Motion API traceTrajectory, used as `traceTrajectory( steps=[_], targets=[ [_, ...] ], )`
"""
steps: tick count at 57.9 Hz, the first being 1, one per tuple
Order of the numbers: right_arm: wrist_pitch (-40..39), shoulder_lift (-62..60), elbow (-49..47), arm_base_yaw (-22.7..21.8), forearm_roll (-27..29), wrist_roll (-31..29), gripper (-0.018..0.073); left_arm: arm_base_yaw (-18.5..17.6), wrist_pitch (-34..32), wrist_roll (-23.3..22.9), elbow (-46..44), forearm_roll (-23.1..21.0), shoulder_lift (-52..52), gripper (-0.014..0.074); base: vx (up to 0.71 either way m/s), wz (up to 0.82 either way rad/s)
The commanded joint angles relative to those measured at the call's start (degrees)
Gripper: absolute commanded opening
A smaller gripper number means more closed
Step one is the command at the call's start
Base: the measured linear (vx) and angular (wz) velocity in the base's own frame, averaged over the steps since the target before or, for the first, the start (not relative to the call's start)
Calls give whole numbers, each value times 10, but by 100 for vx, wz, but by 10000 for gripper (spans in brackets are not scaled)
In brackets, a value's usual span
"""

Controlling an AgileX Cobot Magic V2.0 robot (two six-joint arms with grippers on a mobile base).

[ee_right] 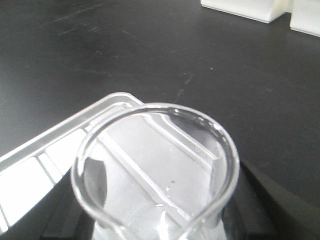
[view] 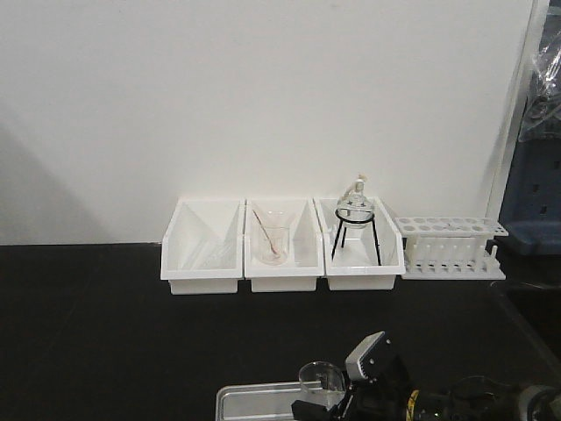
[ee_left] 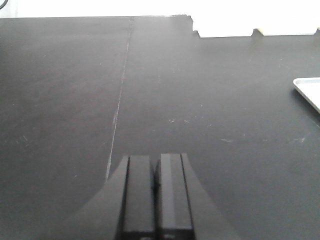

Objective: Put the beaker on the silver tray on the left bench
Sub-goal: 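Set the beaker on the silver tray and open the right gripper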

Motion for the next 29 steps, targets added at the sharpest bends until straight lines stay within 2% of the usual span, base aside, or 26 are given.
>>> traceTrajectory(
  steps=[1,12,23,29],
  targets=[
    [-26,-30,-15,-1,20,-8,41,-3,-44,-3,16,-1,-9,1,0,0],
    [-21,-30,-15,-1,9,-8,179,-3,-44,-3,16,-1,-9,1,0,0],
    [-28,-30,-15,-1,2,-8,432,-3,-44,-3,16,-1,-9,1,0,0],
    [-29,-30,-15,-1,16,-8,574,-3,-44,-3,16,-1,-9,1,0,0]
  ],
)
